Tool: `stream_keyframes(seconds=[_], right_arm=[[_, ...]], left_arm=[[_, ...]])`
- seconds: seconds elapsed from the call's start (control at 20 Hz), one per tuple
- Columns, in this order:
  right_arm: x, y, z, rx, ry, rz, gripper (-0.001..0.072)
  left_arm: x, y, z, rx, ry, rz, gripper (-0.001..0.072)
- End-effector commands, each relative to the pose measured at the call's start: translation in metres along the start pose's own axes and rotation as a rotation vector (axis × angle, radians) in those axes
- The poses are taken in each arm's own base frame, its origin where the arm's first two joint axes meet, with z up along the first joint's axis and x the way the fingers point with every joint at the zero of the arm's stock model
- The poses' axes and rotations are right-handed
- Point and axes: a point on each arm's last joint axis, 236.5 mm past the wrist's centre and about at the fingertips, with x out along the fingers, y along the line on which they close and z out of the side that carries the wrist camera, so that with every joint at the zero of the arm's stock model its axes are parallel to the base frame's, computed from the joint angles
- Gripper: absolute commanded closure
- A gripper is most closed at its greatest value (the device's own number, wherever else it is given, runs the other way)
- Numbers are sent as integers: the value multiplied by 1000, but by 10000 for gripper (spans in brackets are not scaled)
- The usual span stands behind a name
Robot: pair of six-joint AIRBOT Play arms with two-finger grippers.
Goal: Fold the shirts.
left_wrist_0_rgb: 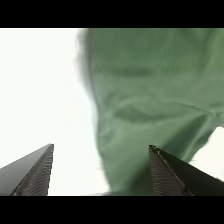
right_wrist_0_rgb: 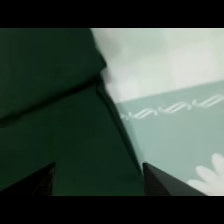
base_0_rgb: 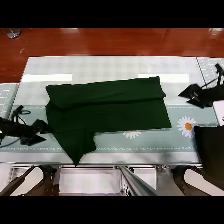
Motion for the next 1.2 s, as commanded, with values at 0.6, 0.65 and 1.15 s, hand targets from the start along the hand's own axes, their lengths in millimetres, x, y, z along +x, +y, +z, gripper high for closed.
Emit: stream_keyframes(seconds=[0.6, 0.65, 1.15], right_arm=[[-11, -63, -28, 285, -57, 13, 81], [-14, -87, -48, 311, 6, -62, 81], [42, -56, -137, 220, 313, -82, 89]], left_arm=[[62, -55, -46, 200, 46, -156, 508], [61, -57, -50, 233, 59, -166, 680], [47, -88, -36, 259, -3, -269, 682]])
